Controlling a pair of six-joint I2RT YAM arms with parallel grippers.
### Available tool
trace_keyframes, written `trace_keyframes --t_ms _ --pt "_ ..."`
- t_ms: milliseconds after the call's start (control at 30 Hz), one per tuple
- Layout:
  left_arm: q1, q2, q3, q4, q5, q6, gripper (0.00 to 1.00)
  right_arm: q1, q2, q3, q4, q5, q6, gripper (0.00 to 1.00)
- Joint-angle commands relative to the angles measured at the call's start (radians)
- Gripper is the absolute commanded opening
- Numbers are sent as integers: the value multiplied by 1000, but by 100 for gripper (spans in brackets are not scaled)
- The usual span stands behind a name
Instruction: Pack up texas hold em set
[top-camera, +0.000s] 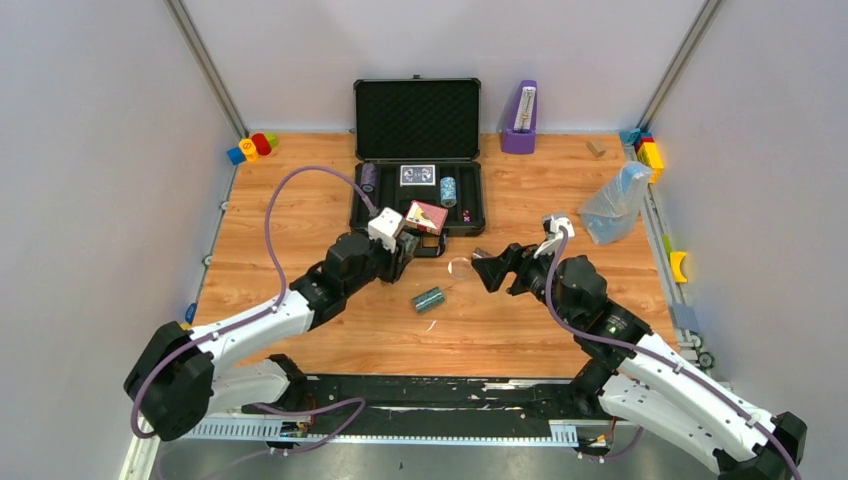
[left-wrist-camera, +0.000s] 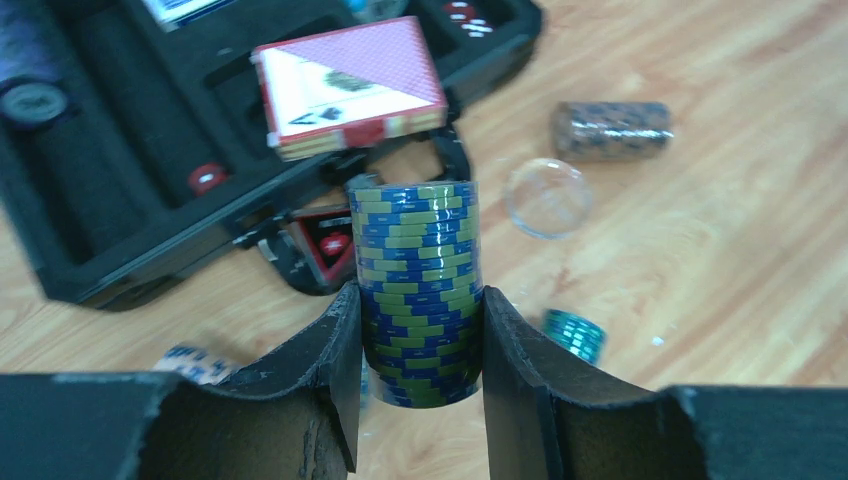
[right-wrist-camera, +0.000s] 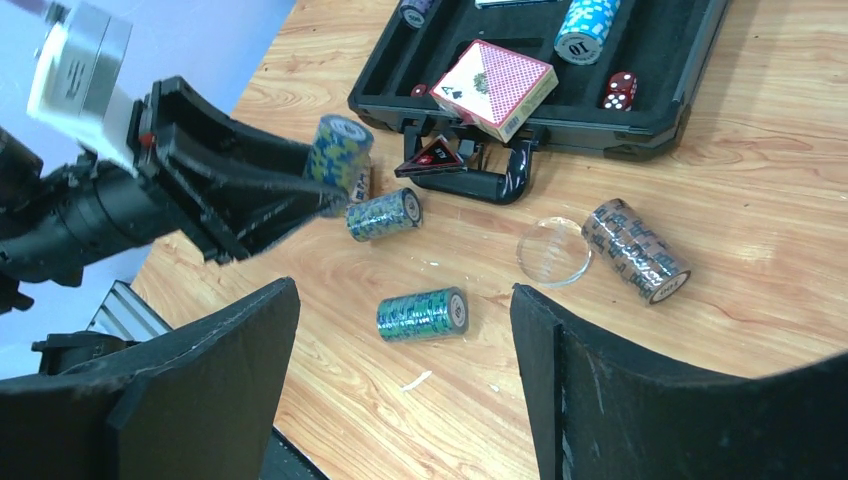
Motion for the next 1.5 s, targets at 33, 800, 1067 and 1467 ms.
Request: trace_keyframes --t_ms 33,800,1067,1467 --pt "103 43 125 -80 -139 -124 0 -2 -31 -15 -30 44 -19 79" --pt "369 485 616 -494 -79 -115 0 -1 24 -22 -29 23 -37 79" --pt "391 656 761 -509 -16 -121 0 -2 33 -25 -21 19 -40 78" --pt "416 826 938 -588 -85 -114 0 -2 73 -26 -6 8 -46 79"
